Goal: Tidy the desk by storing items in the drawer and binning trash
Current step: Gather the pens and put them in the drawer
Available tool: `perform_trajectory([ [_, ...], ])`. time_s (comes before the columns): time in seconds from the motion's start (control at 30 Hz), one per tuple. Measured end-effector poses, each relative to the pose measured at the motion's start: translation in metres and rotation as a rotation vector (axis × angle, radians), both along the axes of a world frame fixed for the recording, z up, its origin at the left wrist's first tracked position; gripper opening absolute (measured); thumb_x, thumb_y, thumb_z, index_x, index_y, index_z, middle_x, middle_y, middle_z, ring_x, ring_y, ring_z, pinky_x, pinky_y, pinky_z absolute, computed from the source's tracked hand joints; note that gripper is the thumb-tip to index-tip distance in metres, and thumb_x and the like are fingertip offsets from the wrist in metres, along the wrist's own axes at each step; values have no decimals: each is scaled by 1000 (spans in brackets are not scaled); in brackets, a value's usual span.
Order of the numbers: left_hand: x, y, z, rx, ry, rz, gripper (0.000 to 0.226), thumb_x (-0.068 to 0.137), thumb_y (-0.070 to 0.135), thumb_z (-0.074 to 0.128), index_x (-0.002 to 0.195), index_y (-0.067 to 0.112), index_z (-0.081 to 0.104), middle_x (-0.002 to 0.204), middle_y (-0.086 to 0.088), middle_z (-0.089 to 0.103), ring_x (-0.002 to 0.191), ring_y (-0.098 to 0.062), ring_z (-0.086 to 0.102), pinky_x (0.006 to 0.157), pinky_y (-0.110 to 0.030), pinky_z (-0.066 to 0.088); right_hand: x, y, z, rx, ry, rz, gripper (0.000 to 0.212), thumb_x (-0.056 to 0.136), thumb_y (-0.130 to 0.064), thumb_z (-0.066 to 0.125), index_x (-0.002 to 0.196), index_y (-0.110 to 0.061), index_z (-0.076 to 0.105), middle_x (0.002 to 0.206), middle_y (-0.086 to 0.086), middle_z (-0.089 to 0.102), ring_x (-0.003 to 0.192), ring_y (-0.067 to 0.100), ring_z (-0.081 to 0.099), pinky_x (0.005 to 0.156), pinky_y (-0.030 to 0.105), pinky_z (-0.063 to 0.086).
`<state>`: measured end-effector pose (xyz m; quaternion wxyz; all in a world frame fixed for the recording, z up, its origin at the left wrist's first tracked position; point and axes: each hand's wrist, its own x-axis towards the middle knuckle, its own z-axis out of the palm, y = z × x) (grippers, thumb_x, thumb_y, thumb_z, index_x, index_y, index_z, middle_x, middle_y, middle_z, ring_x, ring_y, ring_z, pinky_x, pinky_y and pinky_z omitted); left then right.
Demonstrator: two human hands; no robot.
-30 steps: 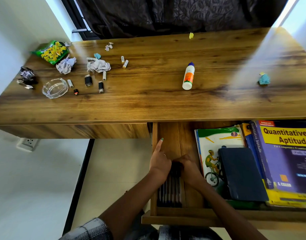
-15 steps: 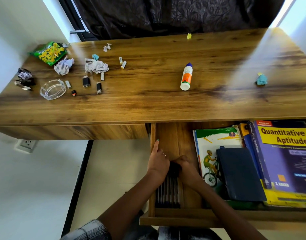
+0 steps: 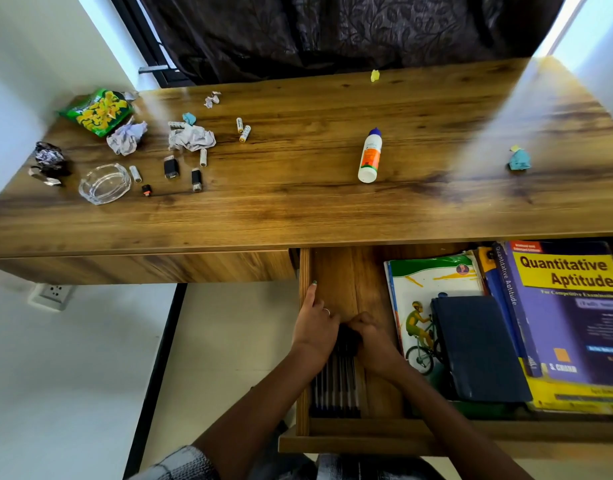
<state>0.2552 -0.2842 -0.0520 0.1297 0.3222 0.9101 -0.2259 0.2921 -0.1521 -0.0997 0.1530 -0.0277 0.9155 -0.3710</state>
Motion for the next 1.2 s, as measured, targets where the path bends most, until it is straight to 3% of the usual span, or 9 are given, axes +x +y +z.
perform_trajectory([
  [0.23,4,-4,-3,234,50,35,30,95,22,48,120,9,57,126,-12,58,126,-28,45,118,-46,-2,5,6,11,-85,-2,-66,45,83,10,51,124,-6,55,122,15,53,117,24,49,98,19,34],
  [0.4,4,-11,-13,559,153,67,24,72,19,71,96,21,74,104,0,71,103,-17,64,110,-40,25,11,11,11,-83,-30,-123,48,81,12,51,125,-6,55,125,13,53,117,22,51,99,16,34],
  [0.5,5,-11,-15,644,158,94,27,68,20,75,95,24,74,108,2,70,106,-17,63,105,-40,37,10,10,16,-102,35,-188,41,82,12,50,116,-8,62,117,8,61,108,16,56,92,13,38],
  [0.63,5,-11,-12,685,183,135,28,69,21,76,97,24,72,116,2,67,112,-16,60,103,-39,39,2,9,33,-157,129,-274,25,88,-1,55,100,-18,68,99,-5,66,96,10,60,82,16,45],
  [0.7,6,-11,-12,738,206,165,22,77,22,65,97,24,71,120,2,65,117,-16,57,103,-39,40,-9,9,49,-194,202,-327,21,87,-4,57,95,-20,68,93,-8,66,91,8,60,80,22,48],
  [0.77,6,-13,-9,793,178,225,30,83,26,47,103,25,69,127,3,60,123,-16,51,109,-37,34,-27,11,67,-216,300,-362,19,87,-5,57,92,-20,67,90,-9,65,88,4,59,77,22,47],
  [0.83,5,-15,-9,833,152,251,35,84,27,43,111,26,65,134,3,55,129,-16,44,112,-36,25,-53,15,86,-208,408,-378,18,88,-5,56,92,-19,66,90,-9,63,88,4,58,77,22,46],
  [1.0,5,-17,-7,846,114,261,38,84,28,45,118,28,61,140,3,49,135,-16,35,107,-39,26,-139,26,113,4,569,-340,22,85,-4,57,105,-11,64,107,8,60,104,23,52,84,30,42],
  [1.2,3,-18,-9,823,101,263,37,79,32,47,112,34,61,137,8,52,133,-12,37,106,-36,27,-228,32,116,283,395,-281,56,90,-31,54,141,-25,32,151,16,10,128,41,27,98,49,36],
])
